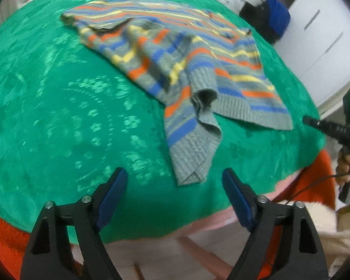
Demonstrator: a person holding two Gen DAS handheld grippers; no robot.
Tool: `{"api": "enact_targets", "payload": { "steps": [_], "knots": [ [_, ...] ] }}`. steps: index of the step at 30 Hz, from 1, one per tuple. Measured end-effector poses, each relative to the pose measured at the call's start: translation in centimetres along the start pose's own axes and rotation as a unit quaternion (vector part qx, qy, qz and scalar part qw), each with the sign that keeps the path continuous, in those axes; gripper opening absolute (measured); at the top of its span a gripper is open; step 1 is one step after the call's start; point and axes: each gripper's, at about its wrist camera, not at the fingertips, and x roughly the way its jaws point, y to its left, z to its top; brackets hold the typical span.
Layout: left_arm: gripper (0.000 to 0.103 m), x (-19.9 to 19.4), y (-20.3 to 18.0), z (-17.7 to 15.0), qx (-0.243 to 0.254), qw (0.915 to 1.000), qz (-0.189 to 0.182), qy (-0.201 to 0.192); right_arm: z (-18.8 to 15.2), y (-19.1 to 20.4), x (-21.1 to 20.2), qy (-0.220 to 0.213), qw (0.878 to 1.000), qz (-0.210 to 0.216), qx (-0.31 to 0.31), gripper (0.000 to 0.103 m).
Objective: Fold small clothes
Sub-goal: 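Grasp the sweater hem with both grippers and pull it flat across the bed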
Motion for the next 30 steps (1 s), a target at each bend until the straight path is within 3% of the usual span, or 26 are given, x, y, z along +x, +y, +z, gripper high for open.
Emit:
{"api": "enact_targets", "payload": {
  "steps": [2,3,4,5,6,7,8,9,10,11,15,18,20,22,23,25,27,28,30],
  "knots": [
    [0.073,0.3,-0.5,0.4,0.003,1.0,0.004,-0.007,-0.3,0.5,0.5,-0.005,0.999,0.029,0.013,0.008],
    [0.064,0.5,-0.5,0.6,0.002,0.9999,0.004,-0.012,-0.4,0.9,0.3,-0.007,0.999,0.04,0.014,0.024],
    [0.045,0.7,-0.6,0.8,0.002,0.9999,0.003,-0.014,-0.4,1.2,0.4,-0.009,0.999,0.051,0.01,0.036],
    [0.031,1.0,-0.6,1.0,0.002,0.9999,0.002,-0.015,-0.2,1.5,0.6,-0.012,0.998,0.061,0.005,0.059],
    [0.017,1.3,-0.7,1.1,0.003,0.9998,0.012,-0.017,0.1,2.0,1.0,-0.017,0.997,0.07,0.0,0.067],
    [0.005,1.5,-0.6,1.3,0.004,0.9996,0.018,-0.021,0.2,2.5,1.6,-0.023,0.997,0.075,-0.007,0.067],
    [0.004,1.3,-0.3,1.5,-0.002,0.9998,0.008,-0.02,0.3,3.2,2.7,-0.013,0.997,0.072,-0.022,0.066],
    [0.004,0.9,0.1,1.4,-0.008,0.9997,0.006,-0.021,0.5,3.7,3.9,0.003,0.997,0.074,-0.036,0.05],
    [0.004,-0.2,0.6,1.3,-0.011,0.9996,0.008,-0.025,0.5,4.3,5.2,0.02,0.995,0.079,-0.05,0.027],
    [0.004,-1.7,1.3,1.2,-0.008,0.9993,0.014,-0.034,0.4,4.8,6.0,0.04,0.994,0.076,-0.062,0.006],
    [0.004,-10.2,4.4,0.1,0.018,0.9956,0.057,-0.072,-0.3,5.6,1.8,0.036,0.992,0.079,-0.097,0.006],
    [0.008,-12.5,5.1,-1.1,0.05,0.9937,0.086,-0.052,-1.0,5.0,-2.8,0.032,0.991,0.086,-0.094,0.006],
    [0.018,-11.0,5.1,-1.9,0.061,0.9927,0.1,-0.027,-1.7,5.2,-3.2,0.046,0.991,0.077,-0.099,0.006],
    [0.047,-9.4,5.6,-2.9,0.07,0.9905,0.118,-0.004,-3.0,5.6,-1.0,0.072,0.99,0.048,-0.111,0.007],
    [0.051,-8.8,6.0,-3.1,0.065,0.9902,0.123,0.001,-3.5,5.4,0.1,0.085,0.99,0.038,-0.109,0.007],
    [0.058,-8.9,7.1,-3.4,0.043,0.9936,0.104,-0.004,-4.1,4.5,1.6,0.1,0.99,0.029,-0.093,0.011],
    [0.07,-9.7,8.5,-3.3,0.011,0.996,0.086,-0.021,-4.2,3.6,2.1,0.104,0.992,0.023,-0.074,0.031],
    [0.075,-10.1,8.9,-3.2,-0.001,0.9964,0.08,-0.03,-4.0,3.2,1.9,0.102,0.992,0.024,-0.068,0.036],
    [0.075,-9.8,9.4,-2.7,-0.026,0.9965,0.068,-0.04,-3.6,2.7,1.1,0.089,0.994,0.031,-0.057,0.05]
  ]
}}
